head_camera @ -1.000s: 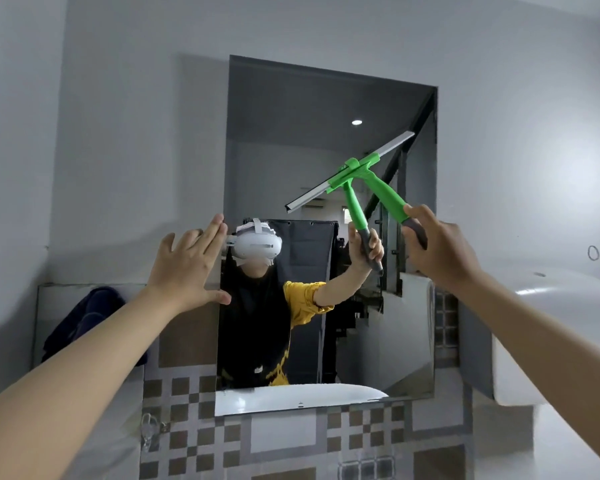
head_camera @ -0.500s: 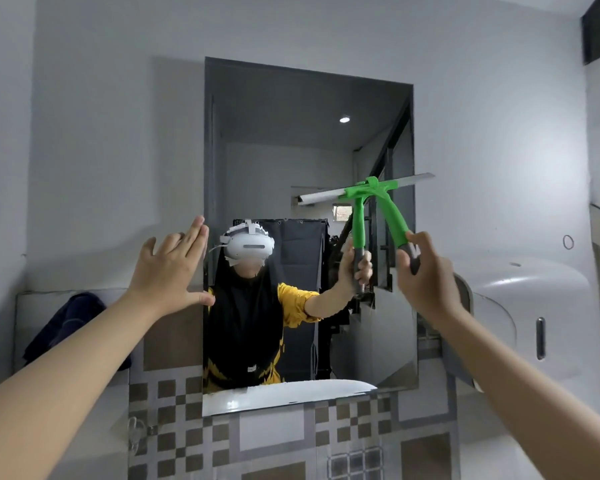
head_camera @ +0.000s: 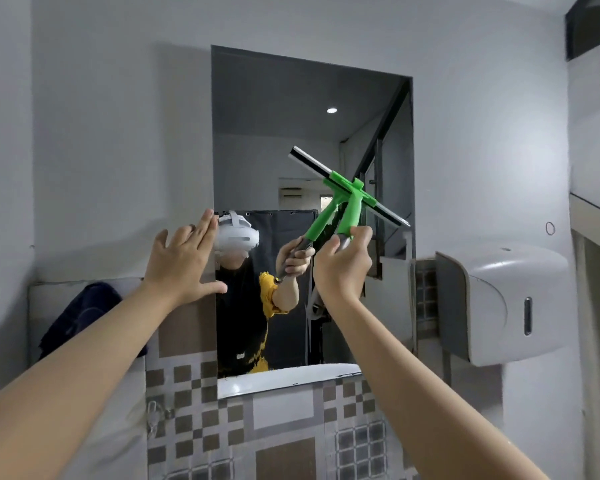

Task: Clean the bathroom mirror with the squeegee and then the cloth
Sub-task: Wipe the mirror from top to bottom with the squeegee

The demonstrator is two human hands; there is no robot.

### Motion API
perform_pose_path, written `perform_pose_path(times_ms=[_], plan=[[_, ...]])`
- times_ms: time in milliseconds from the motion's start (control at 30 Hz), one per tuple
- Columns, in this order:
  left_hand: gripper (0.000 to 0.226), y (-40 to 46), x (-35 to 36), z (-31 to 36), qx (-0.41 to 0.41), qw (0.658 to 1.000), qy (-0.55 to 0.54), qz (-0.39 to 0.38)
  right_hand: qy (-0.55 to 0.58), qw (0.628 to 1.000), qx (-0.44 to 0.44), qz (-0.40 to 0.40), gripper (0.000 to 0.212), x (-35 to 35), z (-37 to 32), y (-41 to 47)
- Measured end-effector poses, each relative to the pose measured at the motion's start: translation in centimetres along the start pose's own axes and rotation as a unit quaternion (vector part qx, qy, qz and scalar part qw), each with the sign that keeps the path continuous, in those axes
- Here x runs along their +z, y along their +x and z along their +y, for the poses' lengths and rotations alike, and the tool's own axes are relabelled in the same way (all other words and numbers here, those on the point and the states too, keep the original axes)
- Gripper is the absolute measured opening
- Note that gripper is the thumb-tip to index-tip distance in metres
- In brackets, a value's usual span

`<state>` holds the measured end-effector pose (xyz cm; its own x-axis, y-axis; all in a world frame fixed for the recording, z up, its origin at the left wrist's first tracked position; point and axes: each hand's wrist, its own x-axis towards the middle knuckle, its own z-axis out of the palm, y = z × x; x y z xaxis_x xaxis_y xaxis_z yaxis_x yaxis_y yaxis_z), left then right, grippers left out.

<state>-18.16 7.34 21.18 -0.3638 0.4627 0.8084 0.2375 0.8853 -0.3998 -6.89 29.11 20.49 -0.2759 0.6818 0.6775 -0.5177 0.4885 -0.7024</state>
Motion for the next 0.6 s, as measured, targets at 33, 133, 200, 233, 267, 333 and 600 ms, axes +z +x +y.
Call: perform_pose_path(times_ms=[33, 133, 200, 233, 267, 333, 600], plan=[[0.119, -0.3, 0.1, 0.1, 0.002, 1.000, -0.003, 0.005, 0.001, 1.000, -0.002, -0.006, 0.009, 0.4, -0.3, -0.7], [0.117, -1.5, 0.4, 0.3, 0.009, 1.000, -0.006, 0.014, -0.001, 0.999, -0.020, -0.033, 0.012, 1.9, -1.0, -2.9], [0.120, -2.3, 0.7, 0.4, 0.014, 1.000, -0.012, 0.012, -0.005, 0.998, -0.033, -0.051, 0.014, 3.0, -1.2, -4.4], [0.121, -2.7, 0.8, 0.4, 0.018, 1.000, -0.014, 0.008, -0.007, 0.997, -0.039, -0.060, 0.015, 3.4, -1.2, -5.0], [0.123, -3.0, 1.0, 0.5, 0.021, 1.000, -0.014, 0.004, -0.009, 0.997, -0.046, -0.068, 0.016, 3.8, -1.3, -5.5], [0.125, -3.5, 1.2, 0.7, 0.029, 1.000, -0.012, -0.001, -0.018, 0.995, -0.064, -0.078, 0.018, 4.1, -1.1, -6.1], [0.127, -4.2, 2.1, 0.8, 0.041, 0.999, -0.022, 0.009, -0.105, 0.973, -0.181, -0.097, 0.025, 3.7, 2.8, -6.2]])
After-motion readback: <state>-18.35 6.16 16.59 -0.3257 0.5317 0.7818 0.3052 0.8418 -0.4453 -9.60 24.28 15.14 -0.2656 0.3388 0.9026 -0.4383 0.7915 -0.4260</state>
